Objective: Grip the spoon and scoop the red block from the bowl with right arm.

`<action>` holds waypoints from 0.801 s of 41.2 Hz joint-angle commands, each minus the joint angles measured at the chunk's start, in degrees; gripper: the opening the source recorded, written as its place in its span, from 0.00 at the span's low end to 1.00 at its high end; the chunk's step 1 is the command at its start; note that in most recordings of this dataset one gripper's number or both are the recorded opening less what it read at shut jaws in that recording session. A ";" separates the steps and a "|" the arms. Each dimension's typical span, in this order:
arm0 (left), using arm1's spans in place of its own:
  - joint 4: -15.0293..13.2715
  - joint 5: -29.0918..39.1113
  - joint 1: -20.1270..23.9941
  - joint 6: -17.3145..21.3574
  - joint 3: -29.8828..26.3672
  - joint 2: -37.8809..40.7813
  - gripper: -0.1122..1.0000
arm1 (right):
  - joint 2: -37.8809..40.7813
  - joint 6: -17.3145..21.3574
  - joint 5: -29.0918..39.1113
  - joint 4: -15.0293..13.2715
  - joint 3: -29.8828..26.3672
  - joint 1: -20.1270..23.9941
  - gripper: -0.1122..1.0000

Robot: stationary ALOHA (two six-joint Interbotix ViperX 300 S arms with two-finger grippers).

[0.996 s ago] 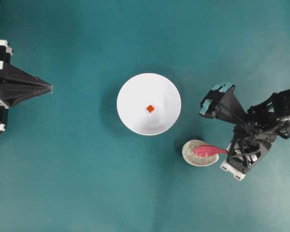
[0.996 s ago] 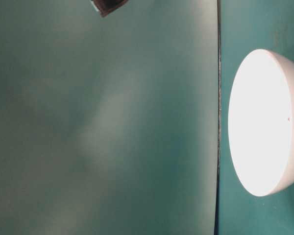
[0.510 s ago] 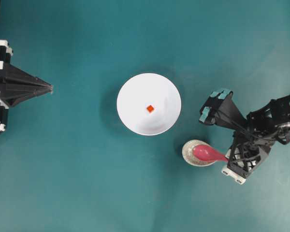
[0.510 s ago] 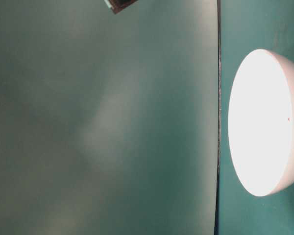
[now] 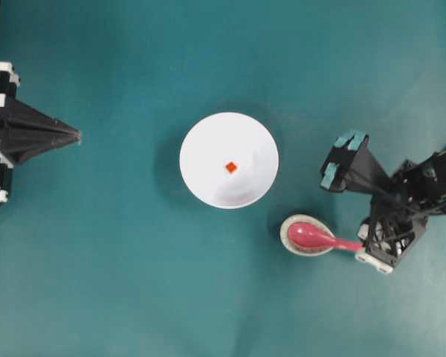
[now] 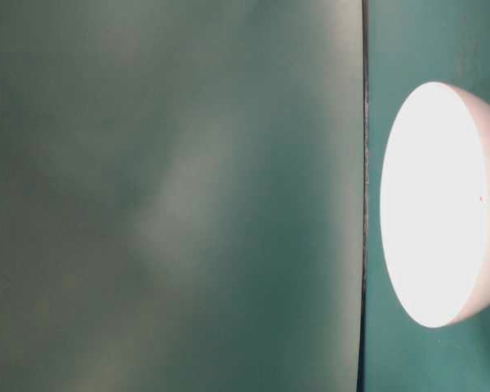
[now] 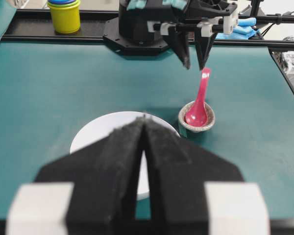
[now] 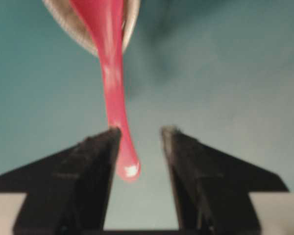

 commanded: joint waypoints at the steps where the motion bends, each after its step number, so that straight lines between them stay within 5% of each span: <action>1: 0.18 -0.18 0.00 -0.09 -1.32 0.18 0.10 | -3.25 0.09 -8.44 -7.65 1.32 3.60 0.53; 4: 0.18 0.09 0.00 -0.18 -1.32 0.18 0.10 | -4.92 0.62 -14.33 -12.57 3.43 5.62 0.59; 13: 0.18 0.97 0.09 -0.35 -1.32 0.18 0.10 | -7.56 1.58 -18.72 -17.14 7.65 8.00 0.66; 33: 0.00 4.75 0.09 -0.53 -1.41 -0.18 0.10 | -7.38 8.88 -34.54 -17.23 15.91 10.28 0.65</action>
